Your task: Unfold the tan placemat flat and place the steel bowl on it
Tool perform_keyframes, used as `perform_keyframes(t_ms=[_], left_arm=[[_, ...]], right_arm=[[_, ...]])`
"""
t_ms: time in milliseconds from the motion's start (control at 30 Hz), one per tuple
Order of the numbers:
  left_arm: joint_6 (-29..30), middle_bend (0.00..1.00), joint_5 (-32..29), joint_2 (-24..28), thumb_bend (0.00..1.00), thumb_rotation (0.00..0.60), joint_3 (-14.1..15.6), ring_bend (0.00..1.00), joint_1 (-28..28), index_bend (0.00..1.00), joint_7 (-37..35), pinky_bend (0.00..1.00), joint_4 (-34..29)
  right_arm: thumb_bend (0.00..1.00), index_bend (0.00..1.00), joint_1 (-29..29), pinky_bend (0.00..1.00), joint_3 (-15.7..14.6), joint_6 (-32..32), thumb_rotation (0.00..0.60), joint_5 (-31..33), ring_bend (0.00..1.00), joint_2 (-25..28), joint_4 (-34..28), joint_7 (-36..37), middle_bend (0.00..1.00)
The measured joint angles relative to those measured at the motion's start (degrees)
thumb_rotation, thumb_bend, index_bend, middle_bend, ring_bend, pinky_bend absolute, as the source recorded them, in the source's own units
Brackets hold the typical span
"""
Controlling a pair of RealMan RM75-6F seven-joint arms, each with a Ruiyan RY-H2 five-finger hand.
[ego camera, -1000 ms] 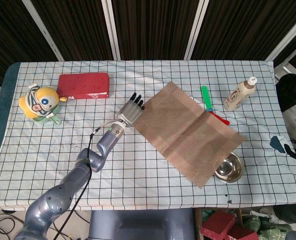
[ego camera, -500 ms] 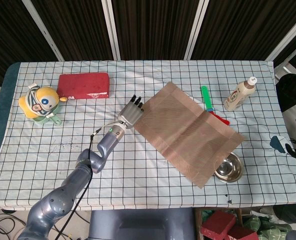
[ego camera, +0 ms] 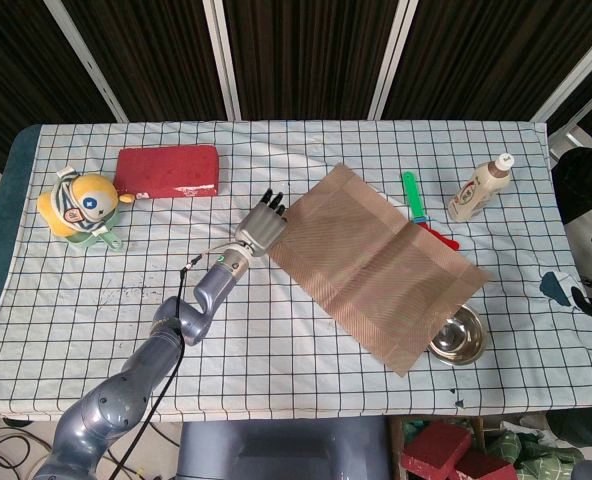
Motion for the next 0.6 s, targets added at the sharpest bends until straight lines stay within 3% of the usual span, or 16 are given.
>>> perform_keyframes(t_ms=[400, 600], left_arm=[[1.01, 0.23, 0.47, 1.17, 0.43, 0.6, -0.52, 0.03, -0.91, 0.45, -0.1, 0.1, -1.72], [1.4, 0.26, 0.91, 1.18, 0.43, 0.6, -0.24, 0.05, -0.56, 0.52, 0.03, 0.12, -2.32]], right_arm=[[0.14, 0.08, -0.04, 0.17, 0.07, -0.5, 0.6, 0.23, 0.03, 0.11, -0.39, 0.03, 0.0], [0.14, 0.09, -0.08, 0.17, 0.14, -0.66, 0.6, 0.35, 0.03, 0.19, -0.54, 0.1, 0.0]])
